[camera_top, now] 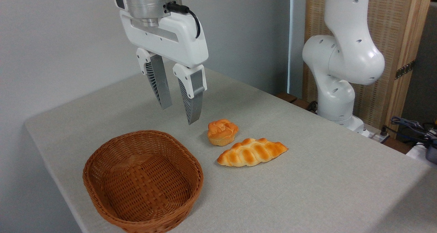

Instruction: Put bread into the basket

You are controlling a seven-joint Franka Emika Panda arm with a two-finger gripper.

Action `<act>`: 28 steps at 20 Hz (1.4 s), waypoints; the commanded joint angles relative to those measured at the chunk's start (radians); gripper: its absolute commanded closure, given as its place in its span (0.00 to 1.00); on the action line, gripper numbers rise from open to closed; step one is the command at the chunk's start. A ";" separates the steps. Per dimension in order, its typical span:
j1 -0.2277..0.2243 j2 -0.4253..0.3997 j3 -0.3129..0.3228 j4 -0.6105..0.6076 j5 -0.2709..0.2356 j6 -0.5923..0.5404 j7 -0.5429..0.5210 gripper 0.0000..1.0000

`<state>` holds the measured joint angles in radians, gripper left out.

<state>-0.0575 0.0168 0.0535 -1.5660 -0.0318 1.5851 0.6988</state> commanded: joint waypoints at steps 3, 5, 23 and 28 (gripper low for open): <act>-0.010 -0.011 0.006 -0.028 -0.002 0.022 0.015 0.00; -0.010 -0.029 0.005 -0.061 -0.002 0.055 0.013 0.00; -0.195 -0.449 0.163 -0.692 0.013 0.222 0.290 0.00; -0.196 -0.491 0.170 -0.815 0.096 0.226 0.542 0.00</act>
<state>-0.2295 -0.4177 0.2060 -2.2765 -0.0147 1.7757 1.1027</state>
